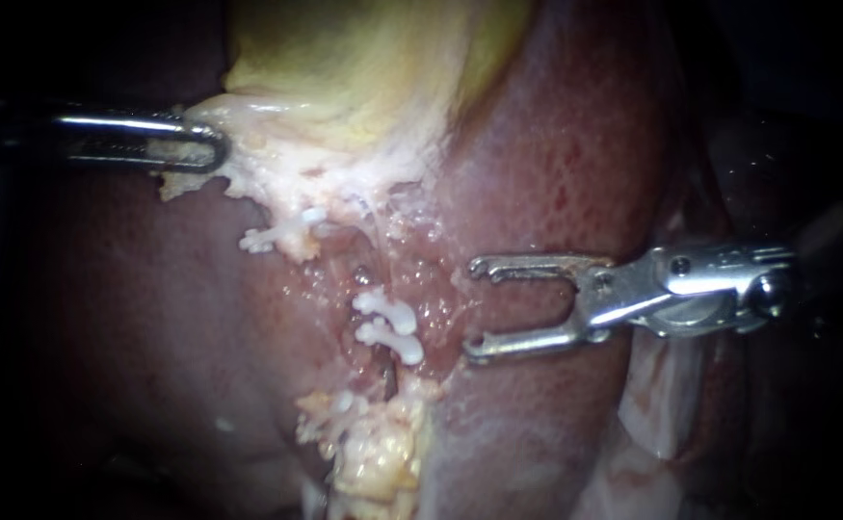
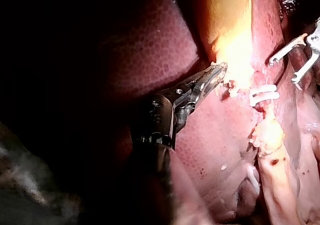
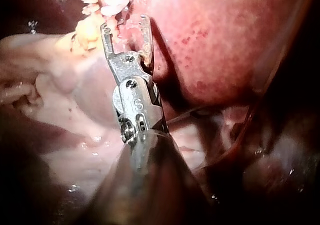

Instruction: Going back second clip right tube

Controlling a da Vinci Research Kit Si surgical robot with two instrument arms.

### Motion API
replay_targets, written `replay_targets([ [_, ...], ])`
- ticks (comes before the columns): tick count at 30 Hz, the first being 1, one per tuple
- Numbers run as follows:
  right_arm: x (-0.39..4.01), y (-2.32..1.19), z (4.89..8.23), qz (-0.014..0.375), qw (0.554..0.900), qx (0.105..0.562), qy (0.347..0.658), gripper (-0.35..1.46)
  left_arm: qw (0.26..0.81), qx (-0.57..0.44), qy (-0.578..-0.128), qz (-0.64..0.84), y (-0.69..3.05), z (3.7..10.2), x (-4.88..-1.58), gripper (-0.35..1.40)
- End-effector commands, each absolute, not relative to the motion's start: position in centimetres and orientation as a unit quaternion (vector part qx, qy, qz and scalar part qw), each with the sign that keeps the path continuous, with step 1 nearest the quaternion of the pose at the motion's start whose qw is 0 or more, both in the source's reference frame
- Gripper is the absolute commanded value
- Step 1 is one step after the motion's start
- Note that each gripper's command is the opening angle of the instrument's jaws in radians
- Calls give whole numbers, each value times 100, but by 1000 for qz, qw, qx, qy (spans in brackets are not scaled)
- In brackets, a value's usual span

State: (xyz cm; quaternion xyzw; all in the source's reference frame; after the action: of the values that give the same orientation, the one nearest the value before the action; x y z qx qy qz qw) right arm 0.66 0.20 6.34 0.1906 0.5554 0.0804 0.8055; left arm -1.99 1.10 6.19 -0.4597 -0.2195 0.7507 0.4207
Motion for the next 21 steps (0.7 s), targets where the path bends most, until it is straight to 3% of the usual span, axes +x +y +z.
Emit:
replay_targets([
  [1, 64, 22, 628, 73, 807, 184, 557, 50, 421, -460, -220, 751, 110, 619, -199, -35],
  [7, 51, 27, 602, 46, 811, 154, 563, 50, 421, -460, -219, 751, 110, 620, -200, -35],
  [21, 39, 28, 602, 33, 813, 144, 564, 50, 414, -455, -225, 756, 103, 649, -234, -35],
])
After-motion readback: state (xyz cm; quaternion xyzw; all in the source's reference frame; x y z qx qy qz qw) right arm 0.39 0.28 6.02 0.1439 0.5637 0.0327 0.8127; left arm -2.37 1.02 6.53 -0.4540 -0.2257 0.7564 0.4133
